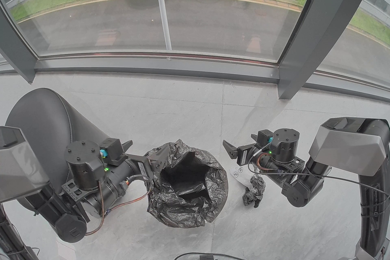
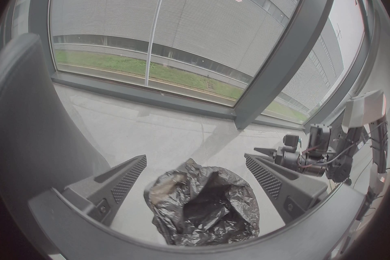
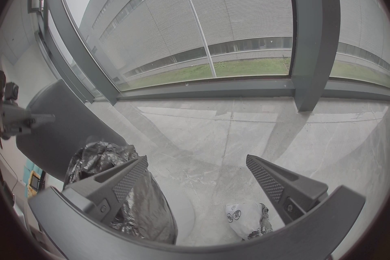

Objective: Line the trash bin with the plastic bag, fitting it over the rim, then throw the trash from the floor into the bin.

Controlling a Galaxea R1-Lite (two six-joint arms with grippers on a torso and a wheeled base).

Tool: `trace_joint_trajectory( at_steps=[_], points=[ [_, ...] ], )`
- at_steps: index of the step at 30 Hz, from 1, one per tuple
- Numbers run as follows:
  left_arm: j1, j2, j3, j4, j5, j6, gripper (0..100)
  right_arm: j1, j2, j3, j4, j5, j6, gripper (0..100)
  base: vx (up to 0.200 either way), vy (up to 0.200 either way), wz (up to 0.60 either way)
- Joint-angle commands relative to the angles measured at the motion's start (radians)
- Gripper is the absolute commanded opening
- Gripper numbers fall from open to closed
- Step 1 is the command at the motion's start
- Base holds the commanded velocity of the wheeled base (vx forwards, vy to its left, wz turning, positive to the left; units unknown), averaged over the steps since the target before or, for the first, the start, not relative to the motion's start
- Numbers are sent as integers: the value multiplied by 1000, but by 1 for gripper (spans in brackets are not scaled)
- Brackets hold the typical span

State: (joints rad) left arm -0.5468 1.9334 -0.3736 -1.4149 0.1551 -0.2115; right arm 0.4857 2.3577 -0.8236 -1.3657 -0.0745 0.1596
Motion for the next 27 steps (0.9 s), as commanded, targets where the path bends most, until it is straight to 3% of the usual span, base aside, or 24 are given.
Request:
trace_joint_trajectory(
  at_steps=[1,7,14,17,23,27],
  points=[
    [73,-131,21,44,-9,18,100,-1,51,-2,25,-34,1,100,0,0,0],
    [136,-185,13,65,-65,14,100,5,37,-55,192,-87,1,100,0,0,0],
    [205,-231,22,82,-184,-16,100,-22,3,-246,570,-87,-25,100,0,0,0],
    [217,-231,22,82,-204,-20,100,-47,22,-385,726,-85,-92,100,0,0,0],
    [228,-220,19,83,-206,-20,100,-69,84,-528,840,-87,-141,100,0,0,0],
    [242,-198,12,83,-207,-20,100,-107,137,-628,936,-76,-245,100,0,0,0]
  ],
)
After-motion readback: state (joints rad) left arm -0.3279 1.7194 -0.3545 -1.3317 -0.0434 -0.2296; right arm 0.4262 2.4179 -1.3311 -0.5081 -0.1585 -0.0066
